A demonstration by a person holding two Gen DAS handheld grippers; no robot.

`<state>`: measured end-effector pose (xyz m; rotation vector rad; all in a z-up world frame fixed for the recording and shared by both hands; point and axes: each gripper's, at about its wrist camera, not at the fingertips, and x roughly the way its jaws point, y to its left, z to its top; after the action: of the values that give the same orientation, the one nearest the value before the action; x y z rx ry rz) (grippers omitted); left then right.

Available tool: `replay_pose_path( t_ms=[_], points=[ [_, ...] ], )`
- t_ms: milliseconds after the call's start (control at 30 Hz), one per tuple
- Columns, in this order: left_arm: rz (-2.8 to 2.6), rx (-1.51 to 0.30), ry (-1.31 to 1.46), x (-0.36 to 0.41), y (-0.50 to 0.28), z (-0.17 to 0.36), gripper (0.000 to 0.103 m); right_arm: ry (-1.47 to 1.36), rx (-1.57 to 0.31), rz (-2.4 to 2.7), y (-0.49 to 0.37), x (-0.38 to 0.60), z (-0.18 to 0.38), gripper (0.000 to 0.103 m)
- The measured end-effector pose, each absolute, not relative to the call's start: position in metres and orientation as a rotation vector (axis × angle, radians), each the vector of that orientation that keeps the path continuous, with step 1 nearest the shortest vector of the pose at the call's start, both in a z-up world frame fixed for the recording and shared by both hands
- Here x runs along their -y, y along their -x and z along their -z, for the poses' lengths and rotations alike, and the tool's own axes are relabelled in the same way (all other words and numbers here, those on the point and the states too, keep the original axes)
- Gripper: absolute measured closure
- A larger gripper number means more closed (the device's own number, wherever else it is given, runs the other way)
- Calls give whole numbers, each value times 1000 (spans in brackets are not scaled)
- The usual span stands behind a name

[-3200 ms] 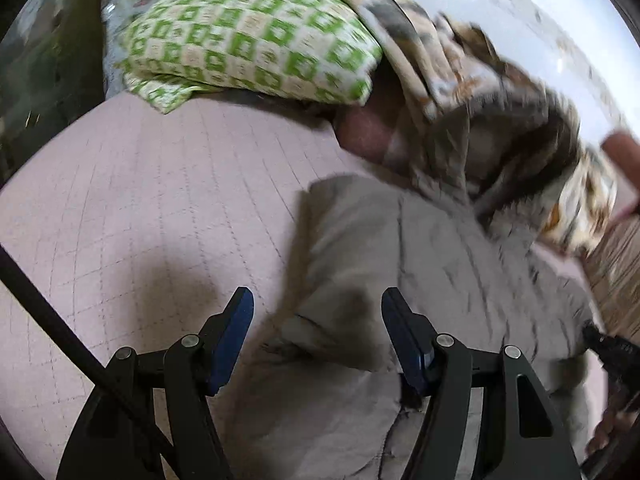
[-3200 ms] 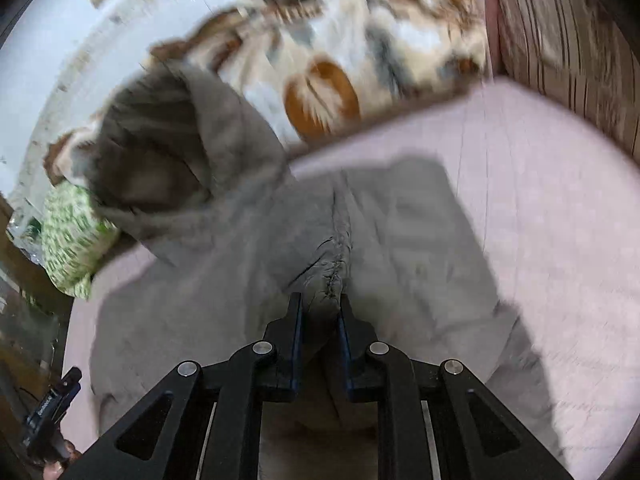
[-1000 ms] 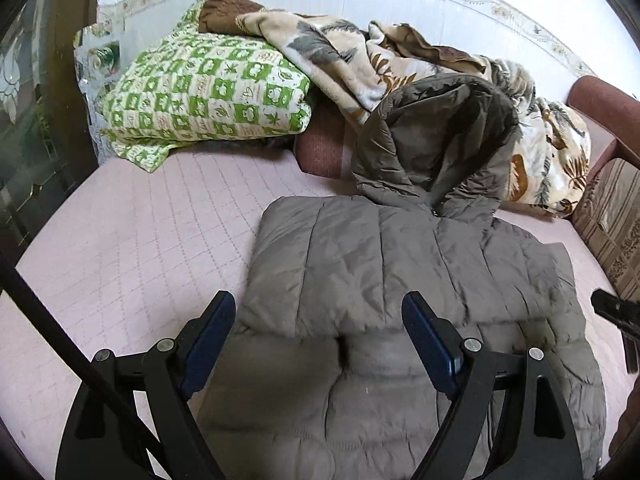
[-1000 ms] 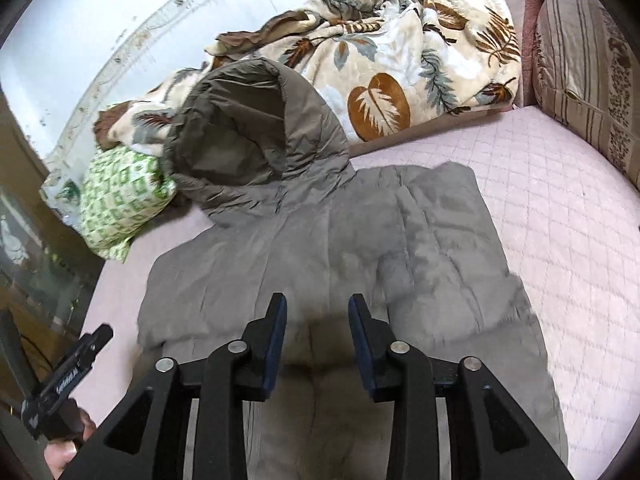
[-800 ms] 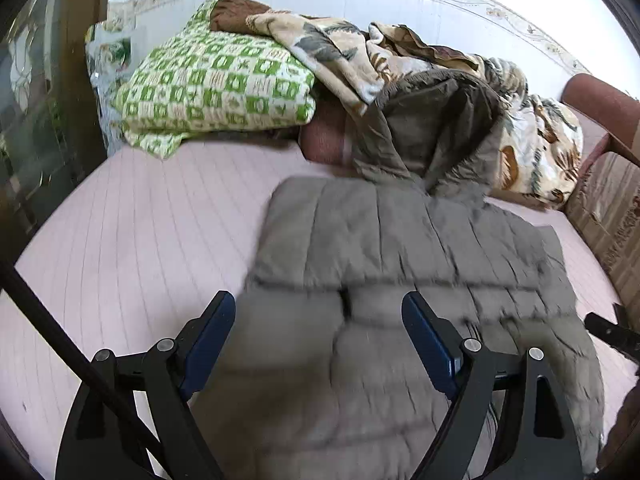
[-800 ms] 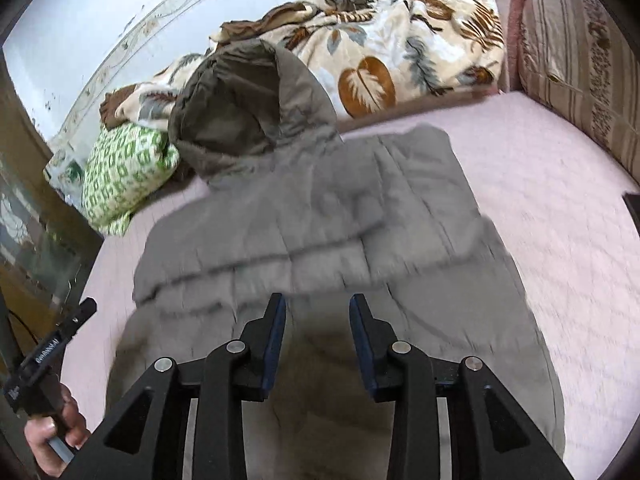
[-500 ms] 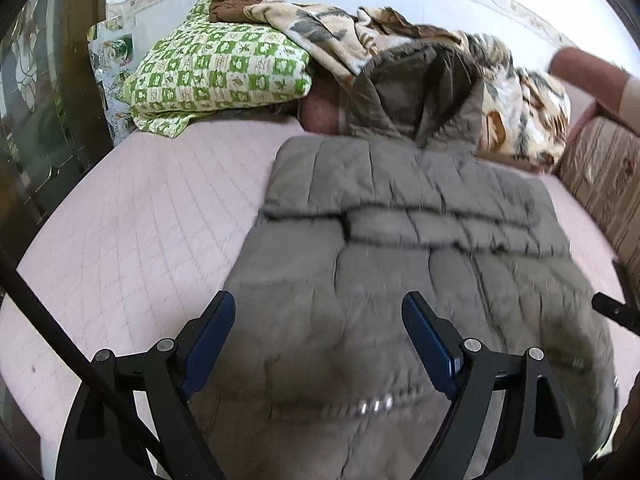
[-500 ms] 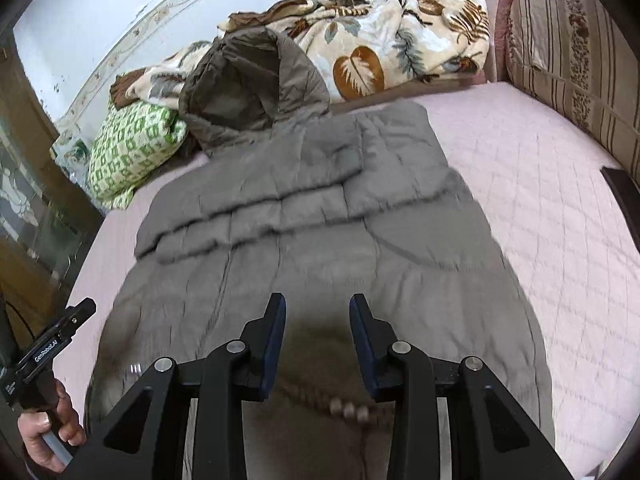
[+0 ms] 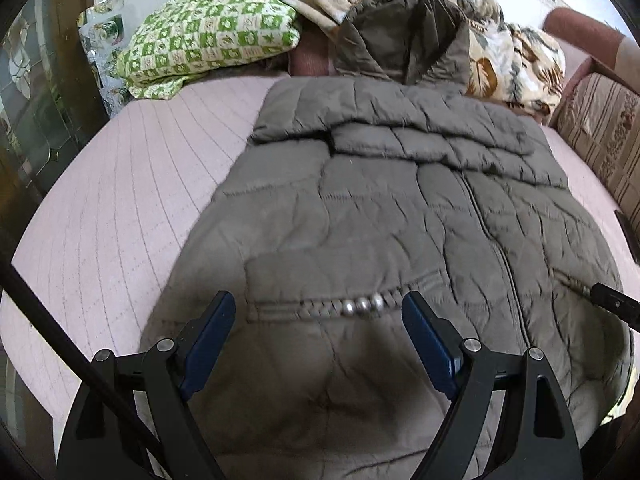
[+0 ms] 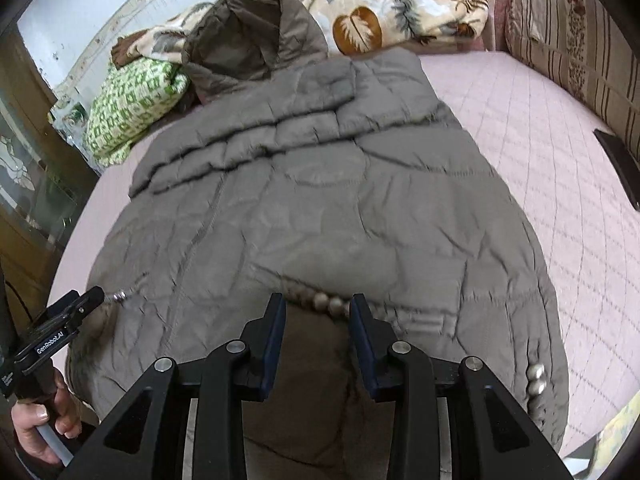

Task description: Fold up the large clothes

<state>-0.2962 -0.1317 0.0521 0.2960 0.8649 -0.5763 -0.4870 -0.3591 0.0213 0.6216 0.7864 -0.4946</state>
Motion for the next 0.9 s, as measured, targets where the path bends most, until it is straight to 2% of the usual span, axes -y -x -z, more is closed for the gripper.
replay_pose_path(
  t_ms=[167, 467, 900],
  points=[
    [584, -914, -336, 137, 307, -37, 18, -660, -813, 461, 488, 359, -11, 67],
    [636, -715, -388, 146, 357, -66, 18, -535, -639, 420, 513, 328, -47, 67],
    [710, -694, -351, 174, 380, -93, 18, -568, -587, 426, 541, 328, -51, 67]
  ],
)
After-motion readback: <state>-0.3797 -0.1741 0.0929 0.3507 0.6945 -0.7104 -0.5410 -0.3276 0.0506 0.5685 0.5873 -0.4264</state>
